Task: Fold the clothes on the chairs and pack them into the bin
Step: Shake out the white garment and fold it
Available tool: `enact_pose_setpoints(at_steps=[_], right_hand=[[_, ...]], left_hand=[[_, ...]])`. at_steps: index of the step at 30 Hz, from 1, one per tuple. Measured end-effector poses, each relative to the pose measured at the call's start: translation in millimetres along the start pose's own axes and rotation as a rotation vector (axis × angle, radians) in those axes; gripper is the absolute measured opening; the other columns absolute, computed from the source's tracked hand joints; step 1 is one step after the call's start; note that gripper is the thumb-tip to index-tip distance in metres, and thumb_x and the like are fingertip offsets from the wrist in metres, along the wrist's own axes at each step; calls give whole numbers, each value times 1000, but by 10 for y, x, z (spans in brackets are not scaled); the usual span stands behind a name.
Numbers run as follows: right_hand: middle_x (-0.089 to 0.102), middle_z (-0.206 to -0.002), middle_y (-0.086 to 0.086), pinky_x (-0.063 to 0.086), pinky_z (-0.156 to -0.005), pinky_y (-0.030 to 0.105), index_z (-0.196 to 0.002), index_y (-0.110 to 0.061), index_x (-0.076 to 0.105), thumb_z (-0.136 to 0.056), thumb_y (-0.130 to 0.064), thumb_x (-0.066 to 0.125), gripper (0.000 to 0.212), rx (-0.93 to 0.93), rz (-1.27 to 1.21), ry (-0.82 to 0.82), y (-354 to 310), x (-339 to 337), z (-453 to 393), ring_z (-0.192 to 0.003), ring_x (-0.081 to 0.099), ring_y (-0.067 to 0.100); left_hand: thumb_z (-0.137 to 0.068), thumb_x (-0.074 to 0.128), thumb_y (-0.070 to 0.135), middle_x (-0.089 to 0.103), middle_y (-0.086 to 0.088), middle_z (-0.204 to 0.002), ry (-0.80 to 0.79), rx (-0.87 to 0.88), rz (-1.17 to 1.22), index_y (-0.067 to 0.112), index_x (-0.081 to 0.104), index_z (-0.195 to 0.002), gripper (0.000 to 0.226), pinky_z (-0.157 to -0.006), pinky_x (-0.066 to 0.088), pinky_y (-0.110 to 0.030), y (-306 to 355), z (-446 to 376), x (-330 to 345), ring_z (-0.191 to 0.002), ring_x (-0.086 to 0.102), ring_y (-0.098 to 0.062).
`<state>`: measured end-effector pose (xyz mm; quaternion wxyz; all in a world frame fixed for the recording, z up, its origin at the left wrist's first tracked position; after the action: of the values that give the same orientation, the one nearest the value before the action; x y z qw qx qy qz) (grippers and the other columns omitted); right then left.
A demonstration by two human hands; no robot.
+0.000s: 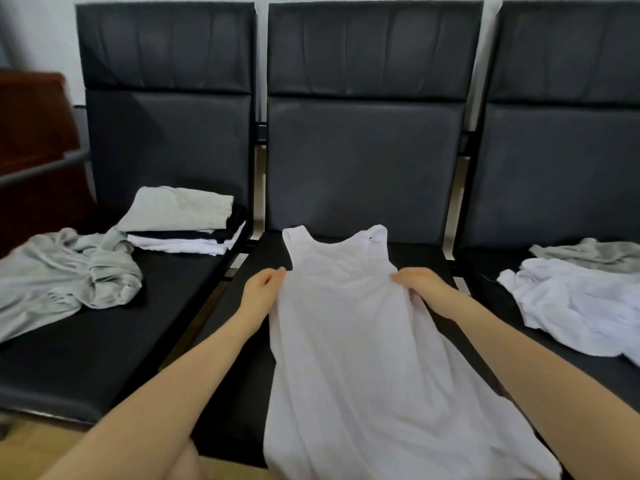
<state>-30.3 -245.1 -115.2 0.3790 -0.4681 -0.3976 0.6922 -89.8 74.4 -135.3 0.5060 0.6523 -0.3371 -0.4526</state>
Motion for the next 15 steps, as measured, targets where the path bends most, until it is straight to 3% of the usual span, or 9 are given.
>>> enact_pose_setpoints(at_steps=[2, 4, 6, 9, 12, 15], right_hand=[[65, -95, 9, 48, -90, 39, -89, -8, 66, -92, -24, 61, 17, -41, -236, 48, -64, -116, -11, -97, 61, 29], [61, -90, 9, 48, -84, 35, -88, -7, 63, -92, -22, 62, 16, -26, -276, 116, -73, -225, -44, -87, 59, 23], [55, -76, 8, 41, -68, 31, -77, -6, 58, -90, -26, 65, 25, -65, -53, 181, -80, -352, -85, -71, 52, 19], [59, -62, 2, 44, -65, 29, -64, -10, 62, -86, -36, 69, 34, -102, 182, 157, -28, -532, -132, -60, 56, 15], [51, -45, -5, 41, -56, 27, -44, -18, 56, -82, -52, 68, 51, -79, 478, 157, 34, -714, -187, -43, 50, 8], [42, -44, -5, 39, -58, 28, -42, -20, 45, -81, -60, 62, 58, -82, 854, 164, 26, -796, -210, -47, 46, 11]], left_hand=[[-92, 56, 36, 56, 1, -68, 85, -121, 258, 15, 58, -67, 33, -68, 41, -29, -20, -44, -50, -68, 51, -12], [-91, 56, 37, 63, 0, -76, 123, -218, 331, 13, 63, -76, 29, -71, 44, -29, -55, -136, -58, -73, 57, -13], [-91, 55, 39, 60, 3, -73, 83, -138, 138, 9, 62, -77, 34, -67, 43, -27, -29, -185, -83, -70, 54, -11], [-90, 59, 36, 46, 9, -58, -61, 66, -176, 11, 53, -65, 36, -59, 35, -24, -3, -162, -144, -58, 42, -6], [-89, 62, 34, 42, 11, -49, -138, 165, -411, 9, 57, -67, 34, -55, 33, -23, -46, -159, -227, -49, 38, -4], [-88, 64, 38, 40, 11, -44, -130, 190, -540, 13, 55, -60, 38, -54, 32, -27, -97, -169, -331, -47, 36, -6]])
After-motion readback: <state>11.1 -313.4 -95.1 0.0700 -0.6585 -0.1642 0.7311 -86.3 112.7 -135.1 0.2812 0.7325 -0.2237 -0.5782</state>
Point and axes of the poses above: each hand's wrist, its own z-axis away from the middle knuckle, its own x-axis out of the palm, y = z × x, the point moved 5 cm from there along -z, towards the middle knuckle
